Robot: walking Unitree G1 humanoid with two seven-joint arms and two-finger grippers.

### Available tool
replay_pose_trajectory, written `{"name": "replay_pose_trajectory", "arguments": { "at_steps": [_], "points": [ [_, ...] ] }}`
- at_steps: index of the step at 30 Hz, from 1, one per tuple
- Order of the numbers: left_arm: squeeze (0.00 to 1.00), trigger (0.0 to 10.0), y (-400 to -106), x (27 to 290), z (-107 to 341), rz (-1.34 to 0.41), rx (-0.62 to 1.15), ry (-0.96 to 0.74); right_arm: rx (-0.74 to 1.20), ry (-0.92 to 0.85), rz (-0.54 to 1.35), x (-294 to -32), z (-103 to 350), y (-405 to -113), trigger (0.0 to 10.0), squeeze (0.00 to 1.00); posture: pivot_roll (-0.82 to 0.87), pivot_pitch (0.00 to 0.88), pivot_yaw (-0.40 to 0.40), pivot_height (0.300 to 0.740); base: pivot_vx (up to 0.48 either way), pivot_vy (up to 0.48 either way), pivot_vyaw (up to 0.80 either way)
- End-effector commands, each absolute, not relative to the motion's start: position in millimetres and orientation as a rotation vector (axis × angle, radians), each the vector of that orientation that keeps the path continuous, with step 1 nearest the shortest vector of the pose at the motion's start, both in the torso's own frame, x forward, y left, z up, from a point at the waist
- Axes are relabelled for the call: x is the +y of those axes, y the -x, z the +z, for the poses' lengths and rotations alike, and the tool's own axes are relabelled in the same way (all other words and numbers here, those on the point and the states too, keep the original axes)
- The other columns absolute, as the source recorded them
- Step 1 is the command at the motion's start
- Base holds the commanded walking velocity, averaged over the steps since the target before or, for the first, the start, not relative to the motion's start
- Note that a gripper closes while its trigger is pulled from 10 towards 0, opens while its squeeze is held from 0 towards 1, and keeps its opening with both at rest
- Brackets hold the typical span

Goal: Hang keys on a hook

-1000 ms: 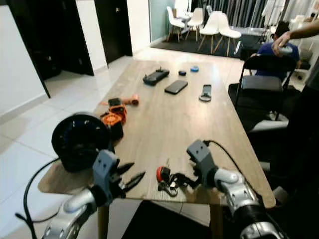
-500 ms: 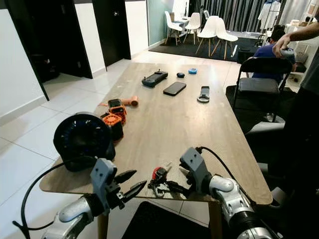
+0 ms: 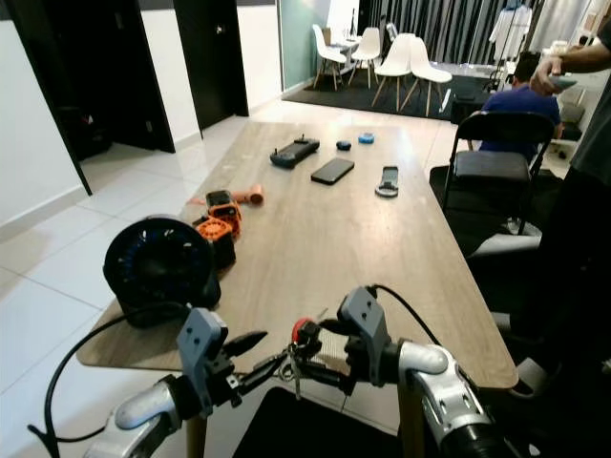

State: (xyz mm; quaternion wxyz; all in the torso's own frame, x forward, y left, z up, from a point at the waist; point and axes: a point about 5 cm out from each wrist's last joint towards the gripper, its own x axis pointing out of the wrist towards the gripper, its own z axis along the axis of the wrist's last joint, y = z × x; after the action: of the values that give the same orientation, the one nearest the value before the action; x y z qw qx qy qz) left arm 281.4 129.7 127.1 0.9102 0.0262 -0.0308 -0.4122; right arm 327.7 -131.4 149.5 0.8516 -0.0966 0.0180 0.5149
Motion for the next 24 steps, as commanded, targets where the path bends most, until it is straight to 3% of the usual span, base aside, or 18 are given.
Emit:
{"name": "replay_pose_trajectory", "arguments": {
  "at_steps": [1, 10, 12, 24],
  "points": [
    [0.00, 10.0, -279, 129, 125, -0.866, -0.057, -0.074, -0.001, 0.172, 1.061, -135, 161, -331, 10.0, 0.00, 0.04, 0.108, 0.003, 0.740, 0.000, 0.000, 0.00],
    [0.00, 10.0, -281, 129, 126, -0.850, -0.052, -0.055, -0.008, 0.198, 0.853, -153, 166, -356, 10.0, 0.00, 0.04, 0.107, 0.001, 0.740, 0.000, 0.000, 0.00],
    [0.00, 10.0, -282, 128, 127, -0.843, -0.053, -0.047, 0.039, 0.166, 0.722, -164, 159, -370, 10.0, 0.00, 0.04, 0.118, -0.003, 0.740, 0.000, 0.000, 0.00],
    [0.00, 10.0, -282, 130, 131, -0.803, -0.084, -0.040, 0.013, 0.008, 0.693, -159, 173, -386, 10.0, 0.00, 0.06, 0.128, -0.018, 0.740, 0.000, 0.000, 0.00]
  ]
}}
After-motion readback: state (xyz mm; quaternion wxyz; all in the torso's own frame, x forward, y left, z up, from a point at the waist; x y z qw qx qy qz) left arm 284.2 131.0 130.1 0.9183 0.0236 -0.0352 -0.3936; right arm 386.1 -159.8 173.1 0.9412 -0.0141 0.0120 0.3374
